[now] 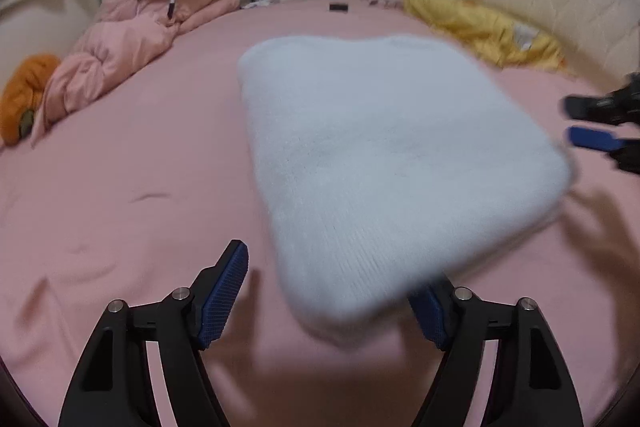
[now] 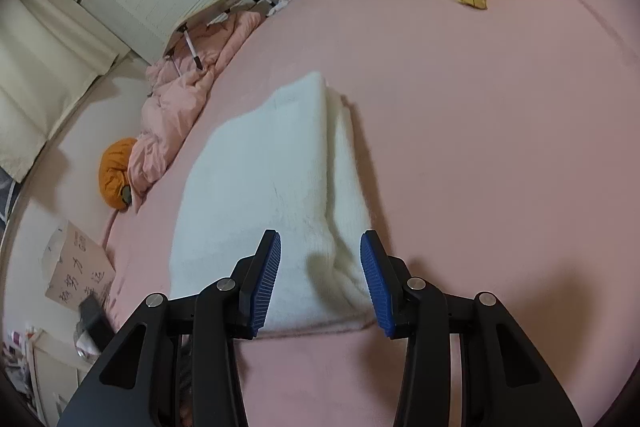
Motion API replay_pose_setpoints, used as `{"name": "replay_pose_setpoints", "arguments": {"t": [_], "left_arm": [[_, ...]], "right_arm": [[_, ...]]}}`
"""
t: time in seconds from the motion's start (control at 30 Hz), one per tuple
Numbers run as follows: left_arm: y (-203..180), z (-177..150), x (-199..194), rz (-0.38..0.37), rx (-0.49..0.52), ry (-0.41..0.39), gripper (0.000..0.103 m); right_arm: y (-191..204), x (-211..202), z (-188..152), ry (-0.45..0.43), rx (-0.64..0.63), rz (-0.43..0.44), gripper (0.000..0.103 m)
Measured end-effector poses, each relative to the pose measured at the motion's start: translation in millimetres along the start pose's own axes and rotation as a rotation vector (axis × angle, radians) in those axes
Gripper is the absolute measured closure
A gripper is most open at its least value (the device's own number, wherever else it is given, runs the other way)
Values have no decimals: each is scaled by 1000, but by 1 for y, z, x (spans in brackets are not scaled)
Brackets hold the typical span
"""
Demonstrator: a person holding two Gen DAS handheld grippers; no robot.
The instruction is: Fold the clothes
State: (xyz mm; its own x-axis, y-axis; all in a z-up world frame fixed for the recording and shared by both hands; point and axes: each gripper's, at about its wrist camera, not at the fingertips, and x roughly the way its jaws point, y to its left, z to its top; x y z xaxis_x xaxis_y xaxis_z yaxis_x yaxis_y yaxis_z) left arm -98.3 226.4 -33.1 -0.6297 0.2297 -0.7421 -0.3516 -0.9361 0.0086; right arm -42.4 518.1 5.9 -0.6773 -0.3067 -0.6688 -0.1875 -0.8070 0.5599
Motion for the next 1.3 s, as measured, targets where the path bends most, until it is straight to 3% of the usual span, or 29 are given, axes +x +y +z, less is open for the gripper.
{"name": "replay_pose_setpoints", "arguments": {"t": [0.07, 0.17, 0.23, 0.27, 0.3, 0.37, 0.47, 0.57, 0.6, 0.63, 0.7, 0.77, 0.93, 0.97, 1.0, 1.13, 1.23, 1.3], "left_arm": [[8, 1, 2, -46, -76, 10, 77], [-4, -4, -8, -14, -30, -7, 77], [-6, -6, -5, -10, -24, 10, 68], [-3, -6, -7, -17, -44, -5, 52], [1, -6, -10, -31, -71, -24, 48], [6, -4, -13, -53, -113, -39, 78], [-1, -5, -11, -31, -80, -33, 78], [-6, -6, -10, -16, -47, -35, 56], [-6, -7, -10, -24, -46, -41, 71], [-4, -7, -7, -31, -51, -32, 78], [-2, -8, -4, -38, -65, -29, 78], [-3, -9, -1, -33, -61, -20, 72], [-3, -10, 3, -33, -64, -10, 69], [-2, -10, 3, -36, -68, -9, 69], [-1, -10, 3, -39, -73, -10, 69], [5, -10, 3, -35, -104, -17, 69], [7, -10, 5, -37, -114, -12, 69], [8, -10, 6, -41, -123, -7, 70]], "right_arm": [[2, 3, -1, 9, -6, -3, 60], [8, 0, -4, -4, -42, 11, 60], [11, 3, -7, 5, -69, 9, 60], [13, 7, -7, 19, -74, 8, 60], [10, 8, -8, 26, -51, 26, 60], [5, 11, -9, 40, -1, 65, 60], [-20, 16, -5, 72, 167, 175, 56], [-39, 24, 14, 112, 275, 219, 56], [-39, 26, 24, 117, 267, 224, 56], [-38, 28, 33, 122, 258, 229, 55], [-26, 40, 52, 188, 186, 242, 54], [-17, 56, 62, 275, 139, 192, 54], [-1, 86, 53, 374, 55, 206, 54], [3, 90, 50, 390, 38, 220, 69], [5, 91, 49, 394, 38, 224, 84], [-8, 64, 58, 277, 127, 328, 86], [-43, 74, 53, 278, 208, 207, 86], [-54, 82, 45, 288, 255, 215, 86]]}}
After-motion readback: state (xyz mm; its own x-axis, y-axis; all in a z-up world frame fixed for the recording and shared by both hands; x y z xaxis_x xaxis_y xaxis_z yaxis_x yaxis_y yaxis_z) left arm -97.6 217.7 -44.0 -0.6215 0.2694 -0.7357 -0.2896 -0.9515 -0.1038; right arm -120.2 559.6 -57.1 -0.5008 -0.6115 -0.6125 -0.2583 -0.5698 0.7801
